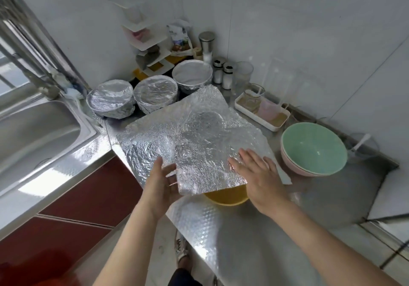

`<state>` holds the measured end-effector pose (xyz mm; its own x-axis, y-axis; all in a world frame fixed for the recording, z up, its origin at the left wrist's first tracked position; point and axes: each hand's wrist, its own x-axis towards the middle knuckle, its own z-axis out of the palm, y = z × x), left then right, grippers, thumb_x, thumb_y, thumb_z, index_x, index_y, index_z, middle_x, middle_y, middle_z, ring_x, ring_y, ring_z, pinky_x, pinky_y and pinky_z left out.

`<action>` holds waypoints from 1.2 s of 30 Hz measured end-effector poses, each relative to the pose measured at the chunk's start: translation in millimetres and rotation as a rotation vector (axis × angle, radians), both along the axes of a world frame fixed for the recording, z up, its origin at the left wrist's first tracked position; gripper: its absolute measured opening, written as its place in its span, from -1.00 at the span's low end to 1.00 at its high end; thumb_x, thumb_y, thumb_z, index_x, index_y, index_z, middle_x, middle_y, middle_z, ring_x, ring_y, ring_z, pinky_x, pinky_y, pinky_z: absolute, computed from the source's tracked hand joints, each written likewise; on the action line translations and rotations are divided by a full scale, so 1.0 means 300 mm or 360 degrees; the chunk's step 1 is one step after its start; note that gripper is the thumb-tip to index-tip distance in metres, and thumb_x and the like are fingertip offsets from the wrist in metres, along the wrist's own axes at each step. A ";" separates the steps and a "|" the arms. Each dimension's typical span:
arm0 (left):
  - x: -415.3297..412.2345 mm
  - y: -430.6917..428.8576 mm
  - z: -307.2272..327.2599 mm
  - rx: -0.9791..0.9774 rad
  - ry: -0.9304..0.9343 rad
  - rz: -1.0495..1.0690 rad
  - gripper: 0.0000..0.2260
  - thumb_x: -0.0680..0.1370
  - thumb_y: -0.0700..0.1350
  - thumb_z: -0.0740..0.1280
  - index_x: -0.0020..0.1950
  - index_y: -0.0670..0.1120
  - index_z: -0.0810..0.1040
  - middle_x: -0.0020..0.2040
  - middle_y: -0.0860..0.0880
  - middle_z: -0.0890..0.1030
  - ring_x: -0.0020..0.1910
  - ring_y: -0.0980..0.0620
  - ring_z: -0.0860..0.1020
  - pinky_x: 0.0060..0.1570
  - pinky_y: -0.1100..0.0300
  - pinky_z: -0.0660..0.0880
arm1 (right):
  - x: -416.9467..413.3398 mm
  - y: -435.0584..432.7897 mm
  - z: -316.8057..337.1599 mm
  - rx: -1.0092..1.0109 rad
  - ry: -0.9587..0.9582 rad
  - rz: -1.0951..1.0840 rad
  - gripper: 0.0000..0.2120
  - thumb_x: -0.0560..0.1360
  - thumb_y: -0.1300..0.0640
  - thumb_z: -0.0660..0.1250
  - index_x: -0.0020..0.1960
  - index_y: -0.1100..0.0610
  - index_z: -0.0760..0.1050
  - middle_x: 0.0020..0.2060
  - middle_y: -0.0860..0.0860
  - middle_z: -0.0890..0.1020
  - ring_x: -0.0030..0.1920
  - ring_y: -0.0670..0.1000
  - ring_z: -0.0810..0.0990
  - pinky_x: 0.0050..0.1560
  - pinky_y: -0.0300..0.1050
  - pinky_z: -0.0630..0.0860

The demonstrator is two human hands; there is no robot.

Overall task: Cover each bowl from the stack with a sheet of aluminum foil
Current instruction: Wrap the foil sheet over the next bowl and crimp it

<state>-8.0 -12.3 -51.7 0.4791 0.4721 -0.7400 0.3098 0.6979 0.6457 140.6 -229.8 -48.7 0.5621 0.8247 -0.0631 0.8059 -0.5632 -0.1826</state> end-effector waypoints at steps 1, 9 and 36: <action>-0.004 0.000 0.019 0.0014 -0.0002 -0.0108 -0.41 0.52 0.34 0.22 0.31 -0.10 0.47 0.03 -0.13 0.59 -0.11 -0.10 0.58 -0.26 0.05 0.56 | -0.010 -0.005 -0.004 -0.0045 -0.0004 0.0016 -0.35 0.47 0.24 -0.17 0.49 -0.13 0.19 0.51 0.00 0.22 0.51 0.05 0.18 0.39 0.08 -0.01; -0.053 -0.040 -0.025 0.0687 0.0164 -0.0399 -0.16 0.36 -0.19 0.57 0.53 -0.10 0.20 0.09 -0.26 0.61 -0.17 -0.10 0.63 -0.07 0.02 0.56 | -0.016 -0.061 0.057 0.0109 0.0640 -0.0147 -0.22 0.43 -0.32 0.23 0.52 -0.28 -0.09 0.52 -0.21 -0.19 0.52 -0.12 -0.22 0.46 0.17 -0.12; -0.055 -0.140 0.061 0.2328 0.0114 -0.0796 -0.48 0.50 -0.21 0.43 0.44 -0.03 0.41 0.43 -0.07 0.40 0.43 -0.08 0.32 0.41 -0.07 0.27 | 0.123 -0.154 -0.055 0.0824 0.1711 -0.1218 -0.89 0.42 0.29 0.41 -0.06 0.17 0.57 -0.27 0.03 0.61 -0.25 -0.02 0.51 -0.24 -0.19 0.37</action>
